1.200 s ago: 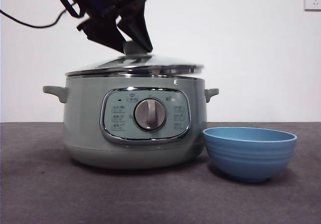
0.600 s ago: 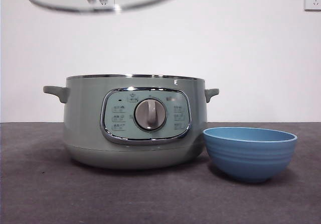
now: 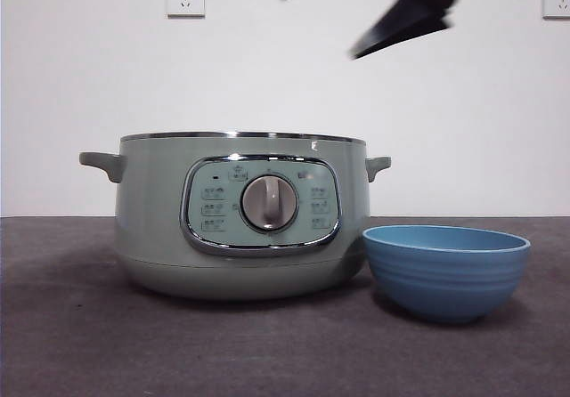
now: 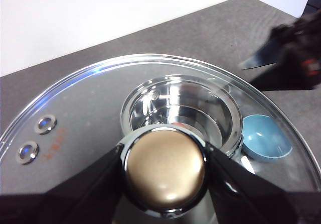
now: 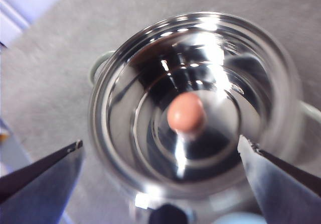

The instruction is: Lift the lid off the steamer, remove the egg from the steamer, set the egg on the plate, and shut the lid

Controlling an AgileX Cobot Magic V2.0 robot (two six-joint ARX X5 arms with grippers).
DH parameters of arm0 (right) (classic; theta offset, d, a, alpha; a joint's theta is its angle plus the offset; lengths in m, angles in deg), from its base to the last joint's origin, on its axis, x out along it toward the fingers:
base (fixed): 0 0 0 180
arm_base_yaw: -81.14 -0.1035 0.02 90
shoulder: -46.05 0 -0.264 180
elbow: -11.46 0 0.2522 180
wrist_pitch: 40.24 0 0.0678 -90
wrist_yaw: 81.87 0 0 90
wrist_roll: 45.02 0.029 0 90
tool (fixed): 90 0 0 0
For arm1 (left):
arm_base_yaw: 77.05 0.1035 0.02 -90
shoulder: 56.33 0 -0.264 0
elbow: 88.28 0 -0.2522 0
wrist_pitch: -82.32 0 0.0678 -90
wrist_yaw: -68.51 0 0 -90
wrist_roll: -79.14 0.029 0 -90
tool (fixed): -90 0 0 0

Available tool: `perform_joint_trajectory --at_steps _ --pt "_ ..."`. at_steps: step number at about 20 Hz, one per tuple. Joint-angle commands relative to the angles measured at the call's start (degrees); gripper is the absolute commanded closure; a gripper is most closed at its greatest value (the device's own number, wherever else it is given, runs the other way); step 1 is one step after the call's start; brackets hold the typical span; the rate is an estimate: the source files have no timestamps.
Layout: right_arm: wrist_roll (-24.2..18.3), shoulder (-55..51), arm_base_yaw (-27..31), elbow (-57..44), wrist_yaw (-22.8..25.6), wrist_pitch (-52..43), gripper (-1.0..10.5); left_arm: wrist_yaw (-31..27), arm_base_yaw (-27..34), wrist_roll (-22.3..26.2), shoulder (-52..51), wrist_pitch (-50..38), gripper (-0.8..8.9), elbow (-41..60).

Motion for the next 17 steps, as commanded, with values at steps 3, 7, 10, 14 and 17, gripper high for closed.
perform_joint_trajectory --at_steps 3,7,10,14,17 --pt "0.79 13.31 -5.27 10.80 7.04 1.70 3.8 -1.36 -0.20 -0.85 -3.58 0.50 8.22 -0.92" --pt "1.27 23.21 -7.61 17.25 11.21 2.29 3.8 -1.20 -0.20 -0.81 -3.82 2.12 8.22 -0.92" --pt "1.62 27.50 -7.89 17.75 11.34 1.79 3.8 -1.18 -0.20 -0.79 -3.82 2.25 8.22 -0.92" --pt "1.73 30.97 -7.93 17.75 12.57 1.44 3.8 -1.18 -0.20 -0.50 -3.82 2.32 8.22 -0.92" --pt "1.90 32.98 -7.93 17.75 12.57 1.64 3.8 -1.18 -0.20 -0.35 -3.82 2.32 8.22 -0.92"
